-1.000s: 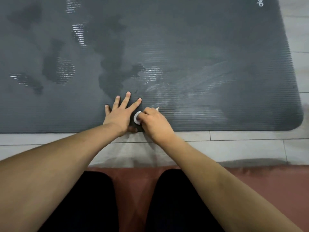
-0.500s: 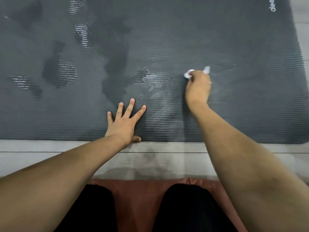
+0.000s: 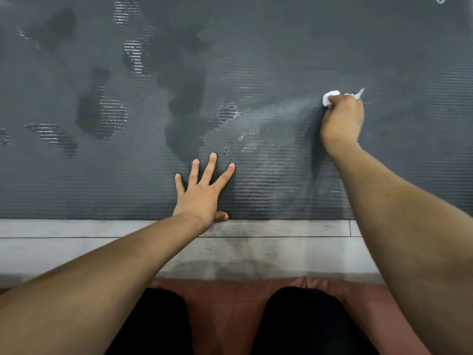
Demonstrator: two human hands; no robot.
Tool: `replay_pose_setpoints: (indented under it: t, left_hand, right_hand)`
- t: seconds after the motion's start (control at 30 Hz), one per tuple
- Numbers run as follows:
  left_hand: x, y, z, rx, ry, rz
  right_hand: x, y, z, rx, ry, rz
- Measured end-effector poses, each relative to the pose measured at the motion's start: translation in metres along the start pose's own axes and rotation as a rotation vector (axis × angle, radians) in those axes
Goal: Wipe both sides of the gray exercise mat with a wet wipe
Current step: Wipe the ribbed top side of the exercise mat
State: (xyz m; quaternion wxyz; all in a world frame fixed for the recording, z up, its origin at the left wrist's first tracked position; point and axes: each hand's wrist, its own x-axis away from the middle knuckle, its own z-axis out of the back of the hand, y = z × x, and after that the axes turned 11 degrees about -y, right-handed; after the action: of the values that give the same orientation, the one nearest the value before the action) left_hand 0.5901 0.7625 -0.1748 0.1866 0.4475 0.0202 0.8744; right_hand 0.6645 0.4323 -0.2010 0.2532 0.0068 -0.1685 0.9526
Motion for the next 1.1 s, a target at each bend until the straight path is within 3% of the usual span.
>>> replay_pose_setpoints:
  t: [0.07, 0.2, 0.3, 0.37, 0.43, 0.5, 0.57, 0.63, 0.77, 0.87, 0.97, 1.1]
  left_hand:
    - [0.000, 0.000, 0.001, 0.008, -0.001, -0.002]
    - [0.001, 0.001, 0.001, -0.004, 0.010, 0.005]
    - [0.001, 0.000, 0.001, 0.008, 0.016, 0.003]
    - [0.001, -0.001, 0.000, 0.015, 0.016, -0.004]
    - [0.001, -0.002, -0.001, 0.027, 0.022, -0.010]
    - [0.000, -0.002, -0.001, 0.027, 0.023, -0.009]
    - [0.000, -0.001, -0.001, 0.025, 0.013, -0.008]
    - [-0.001, 0.000, 0.000, 0.026, 0.008, -0.011]
    - [0.002, -0.002, 0.001, 0.022, 0.011, -0.022]
    - [0.006, -0.006, 0.006, 0.017, 0.008, -0.049]
    - [0.009, -0.016, 0.020, -0.005, -0.004, -0.096]
    - [0.006, -0.030, 0.038, -0.043, 0.078, -0.097]
  right_hand:
    - [0.010, -0.040, -0.024, -0.094, -0.023, 0.025]
    - [0.096, -0.132, -0.063, -0.076, -0.257, 0.536]
    - [0.120, -0.125, -0.064, -0.111, -0.260, 0.710]
    - [0.099, -0.084, -0.047, -0.087, -0.159, 0.566]
    - [0.073, -0.032, -0.017, -0.013, -0.069, 0.288]
    - [0.063, 0.008, 0.010, 0.017, -0.053, 0.064]
    - [0.064, 0.013, 0.020, 0.046, -0.049, -0.038]
    - [0.069, -0.010, 0.010, 0.012, -0.055, 0.019]
    - [0.121, -0.079, -0.039, -0.053, -0.224, 0.454]
    - [0.162, -0.095, -0.055, -0.080, -0.332, 0.575]
    - [0.154, -0.051, -0.035, -0.071, -0.238, 0.473]
    - [0.129, 0.021, 0.005, 0.012, -0.106, 0.050]
